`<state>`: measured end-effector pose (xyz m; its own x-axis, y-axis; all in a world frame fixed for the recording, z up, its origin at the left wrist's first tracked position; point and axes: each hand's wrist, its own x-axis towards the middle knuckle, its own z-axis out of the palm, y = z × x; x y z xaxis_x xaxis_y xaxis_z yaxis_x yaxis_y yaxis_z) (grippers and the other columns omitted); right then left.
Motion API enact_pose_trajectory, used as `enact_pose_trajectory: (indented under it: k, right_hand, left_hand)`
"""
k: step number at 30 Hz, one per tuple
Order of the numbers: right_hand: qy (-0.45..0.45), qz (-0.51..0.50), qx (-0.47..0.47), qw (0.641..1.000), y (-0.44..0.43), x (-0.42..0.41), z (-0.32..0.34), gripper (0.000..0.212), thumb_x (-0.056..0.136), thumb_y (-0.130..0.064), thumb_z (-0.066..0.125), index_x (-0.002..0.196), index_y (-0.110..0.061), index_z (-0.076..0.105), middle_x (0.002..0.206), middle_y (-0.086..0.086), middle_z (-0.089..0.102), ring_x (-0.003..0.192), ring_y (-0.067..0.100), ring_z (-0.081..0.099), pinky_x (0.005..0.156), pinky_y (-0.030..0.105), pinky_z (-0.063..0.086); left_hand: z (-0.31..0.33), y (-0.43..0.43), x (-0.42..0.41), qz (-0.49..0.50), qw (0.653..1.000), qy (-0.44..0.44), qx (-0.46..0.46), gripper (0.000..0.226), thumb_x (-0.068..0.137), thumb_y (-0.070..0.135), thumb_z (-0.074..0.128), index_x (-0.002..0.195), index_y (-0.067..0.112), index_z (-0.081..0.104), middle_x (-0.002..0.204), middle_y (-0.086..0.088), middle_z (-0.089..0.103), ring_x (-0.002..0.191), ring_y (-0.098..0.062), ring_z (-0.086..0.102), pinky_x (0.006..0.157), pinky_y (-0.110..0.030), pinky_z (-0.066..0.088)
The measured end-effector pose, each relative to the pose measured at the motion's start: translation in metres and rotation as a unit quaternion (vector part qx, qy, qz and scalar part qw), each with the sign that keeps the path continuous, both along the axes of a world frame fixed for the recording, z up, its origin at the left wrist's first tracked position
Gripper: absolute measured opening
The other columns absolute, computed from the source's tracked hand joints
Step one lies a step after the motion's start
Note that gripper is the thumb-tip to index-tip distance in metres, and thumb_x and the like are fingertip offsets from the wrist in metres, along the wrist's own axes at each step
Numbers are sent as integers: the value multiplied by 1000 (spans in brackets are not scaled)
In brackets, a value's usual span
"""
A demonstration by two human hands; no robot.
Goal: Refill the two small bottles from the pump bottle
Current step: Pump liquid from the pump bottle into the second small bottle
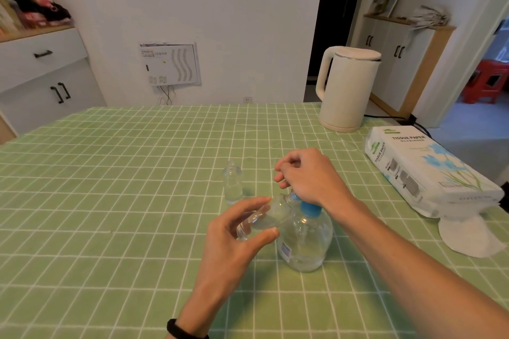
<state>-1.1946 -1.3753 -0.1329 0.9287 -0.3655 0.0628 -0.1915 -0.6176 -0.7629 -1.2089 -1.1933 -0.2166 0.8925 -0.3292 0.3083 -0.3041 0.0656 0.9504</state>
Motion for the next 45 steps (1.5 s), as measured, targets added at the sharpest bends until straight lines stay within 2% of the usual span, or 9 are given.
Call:
enact_pose_trajectory:
  k: [7, 11, 13, 16, 28, 33, 38, 42, 45]
  right_hand:
    - [17, 4, -22, 1000, 1, 0, 7, 23, 100, -19, 57, 89, -16, 77, 81, -3, 80, 77, 16, 78, 83, 47, 65]
    - [12, 8, -66, 998, 3, 1, 13, 21, 98, -23, 58, 89, -20, 76, 81, -1, 80, 81, 24, 77, 81, 50, 64]
    - [9, 6, -56, 998, 3, 2, 12, 22, 99, -21, 58, 90, -14, 77, 82, 1, 80, 80, 22, 78, 81, 50, 64]
    - [0, -2, -29, 1000, 1, 2, 7, 24, 102, -18, 58, 91, -10, 78, 81, -1, 80, 74, 11, 77, 79, 47, 66]
    - [12, -3, -22, 1000, 2, -1, 5, 24, 102, -18, 58, 90, -15, 78, 82, -3, 80, 76, 15, 78, 82, 47, 65]
    - [22, 7, -59, 998, 3, 1, 12, 22, 100, -22, 58, 93, -16, 77, 84, 1, 81, 82, 25, 79, 83, 50, 64]
    - [9, 1, -23, 1000, 0, 3, 7, 24, 102, -18, 58, 88, -15, 78, 81, -3, 80, 75, 12, 78, 80, 45, 66]
    - [19, 1, -8, 1000, 0, 1, 1, 24, 102, -16, 58, 88, -16, 77, 81, -5, 79, 75, 12, 78, 79, 40, 66]
    - [17, 3, -6, 1000, 1, 1, 1, 24, 103, -17, 58, 87, -18, 76, 81, -6, 79, 76, 12, 78, 80, 41, 66]
  left_hand:
    - [3, 1, -2, 4, 1000, -8, 9, 50, 72, 18, 91, 114, 43, 79, 115, 13, 81, 112, -7, 76, 100, -29, 60]
    - [7, 1, -2, 4, 1000, -18, 5, 49, 69, 32, 91, 115, 44, 78, 117, 15, 81, 114, -5, 75, 102, -26, 59]
    - [7, 1, -2, 5, 1000, -18, 1, 49, 69, 37, 89, 115, 45, 78, 117, 14, 81, 115, -7, 75, 101, -28, 60]
    - [4, 1, 0, 7, 1000, -14, 6, 49, 70, 38, 89, 116, 45, 78, 117, 13, 81, 116, -10, 75, 100, -36, 59]
    - [1, 2, -2, 8, 1000, -18, 15, 49, 68, 37, 89, 114, 49, 78, 117, 16, 80, 115, -5, 74, 101, -26, 59]
    - [4, 2, -1, 4, 1000, -16, 11, 49, 70, 32, 90, 116, 45, 78, 118, 14, 81, 115, -7, 75, 101, -30, 59]
    - [3, 1, -1, 5, 1000, -13, 11, 49, 69, 36, 89, 117, 43, 78, 118, 14, 80, 115, -8, 74, 101, -36, 57]
    - [0, 1, -1, 10, 1000, -14, 11, 49, 68, 35, 89, 114, 47, 78, 117, 14, 81, 115, -6, 74, 101, -28, 60]
    - [0, 0, -1, 11, 1000, -17, 17, 50, 67, 36, 89, 114, 48, 78, 117, 17, 80, 115, -5, 74, 100, -29, 59]
